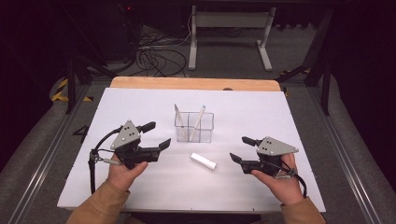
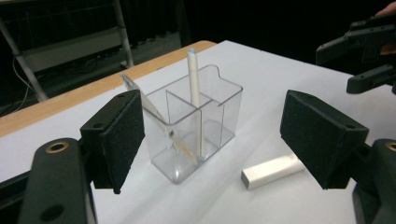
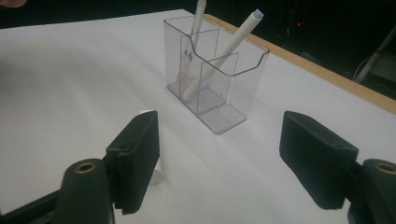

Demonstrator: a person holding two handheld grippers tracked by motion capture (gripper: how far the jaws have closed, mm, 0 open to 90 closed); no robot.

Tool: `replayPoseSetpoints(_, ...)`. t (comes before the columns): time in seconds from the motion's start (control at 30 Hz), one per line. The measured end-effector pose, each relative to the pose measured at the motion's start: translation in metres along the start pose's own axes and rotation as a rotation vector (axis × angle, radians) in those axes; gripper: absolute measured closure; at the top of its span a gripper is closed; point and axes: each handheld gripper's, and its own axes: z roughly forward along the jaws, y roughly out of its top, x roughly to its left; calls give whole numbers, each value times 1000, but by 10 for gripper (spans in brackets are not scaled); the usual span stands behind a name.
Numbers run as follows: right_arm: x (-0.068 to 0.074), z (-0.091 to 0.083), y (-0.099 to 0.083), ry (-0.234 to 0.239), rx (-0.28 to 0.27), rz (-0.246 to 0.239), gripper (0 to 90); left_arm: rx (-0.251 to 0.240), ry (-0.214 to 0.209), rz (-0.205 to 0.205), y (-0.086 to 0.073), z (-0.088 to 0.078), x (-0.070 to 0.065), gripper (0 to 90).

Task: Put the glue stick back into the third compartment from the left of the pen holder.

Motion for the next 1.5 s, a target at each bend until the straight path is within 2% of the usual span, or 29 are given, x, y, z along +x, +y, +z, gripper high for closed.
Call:
replayPoseSetpoints(0.27, 3, 4, 0, 12, 6, -1, 295, 16, -4, -24, -18, -10, -1, 197)
replayPoseSetpoints(0.5, 5, 5, 1, 20, 6, -2, 295, 23, 16, 16, -27, -18, -6, 184)
replayPoseSetpoints(0.73, 8, 7, 1, 31, 9, -6, 299, 9, 36, 20, -37, -25, -9, 183)
replayPoseSetpoints(1.0, 9, 8, 1, 41, 9, -5, 303, 8, 40, 3, -41, -29, -6, 178)
replayPoseSetpoints(1.27, 11, 11, 4, 51, 14, 6, 309, 10, 21, 0, -42, -29, -6, 190)
replayPoseSetpoints(1.5, 13, 16, 8, 83, 67, 41, 315, 13, 23, -11, -43, -28, -6, 192)
